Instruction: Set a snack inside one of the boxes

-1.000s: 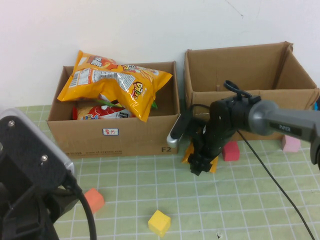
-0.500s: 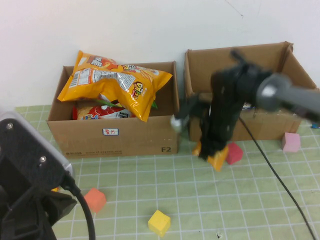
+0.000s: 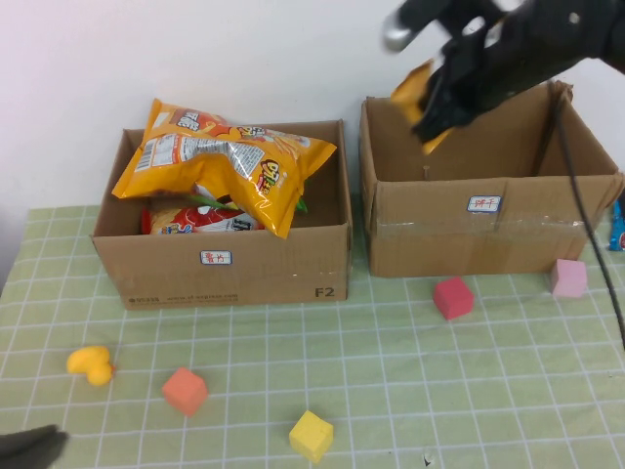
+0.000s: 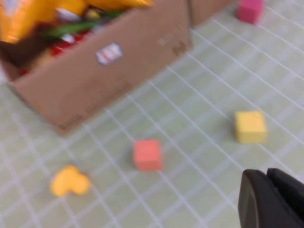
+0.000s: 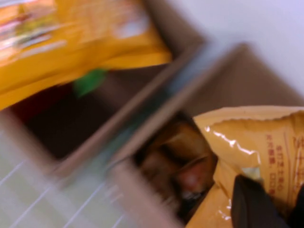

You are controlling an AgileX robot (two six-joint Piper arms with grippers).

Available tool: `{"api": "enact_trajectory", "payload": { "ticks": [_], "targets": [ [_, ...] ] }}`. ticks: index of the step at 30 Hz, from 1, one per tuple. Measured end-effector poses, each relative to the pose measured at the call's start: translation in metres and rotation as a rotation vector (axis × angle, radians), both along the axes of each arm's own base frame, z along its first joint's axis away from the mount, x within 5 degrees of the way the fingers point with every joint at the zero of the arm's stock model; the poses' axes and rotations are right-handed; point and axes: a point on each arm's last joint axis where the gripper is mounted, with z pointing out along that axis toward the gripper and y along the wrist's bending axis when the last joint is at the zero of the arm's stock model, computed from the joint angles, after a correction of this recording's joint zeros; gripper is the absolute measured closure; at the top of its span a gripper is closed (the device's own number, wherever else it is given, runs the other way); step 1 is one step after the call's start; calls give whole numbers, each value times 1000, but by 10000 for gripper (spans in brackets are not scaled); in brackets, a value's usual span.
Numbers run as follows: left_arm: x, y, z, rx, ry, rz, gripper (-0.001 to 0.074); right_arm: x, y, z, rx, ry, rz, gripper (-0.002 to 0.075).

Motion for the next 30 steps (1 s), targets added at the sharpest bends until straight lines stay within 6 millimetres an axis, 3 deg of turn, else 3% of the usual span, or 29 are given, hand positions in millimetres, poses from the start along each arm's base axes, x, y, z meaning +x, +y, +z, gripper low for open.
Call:
{"api": "enact_trajectory", "payload": {
  "ticks": [6, 9, 12, 15, 18, 21, 23, 26, 30],
  "targets": [
    [-11, 22, -18, -4, -90, 47, 736, 43, -28, -36, 129, -49, -185, 613],
    [-15, 28, -21, -13, -94, 60, 736, 55, -34, -57, 177, -24, -229, 455],
    [-16, 30, -21, -15, -98, 64, 736, 58, -39, -65, 237, 24, -272, 242],
    [-16, 30, -21, -14, -96, 65, 736, 53, -44, -60, 279, 93, -294, 163],
    [-16, 30, -21, -17, -95, 67, 736, 41, -48, -39, 272, 117, -274, 288],
    [-16, 30, -21, -17, -95, 67, 736, 22, -53, 0, 266, 85, -233, 542],
    [-16, 30, -21, -17, -95, 67, 736, 4, -56, 32, 275, 47, -200, 648],
    [-16, 30, -22, -16, -94, 68, 736, -26, -61, 69, 296, -10, -161, 702],
    [-16, 30, -22, -15, -93, 68, 736, -65, -68, 85, 314, -26, -126, 721]
  ]
}}
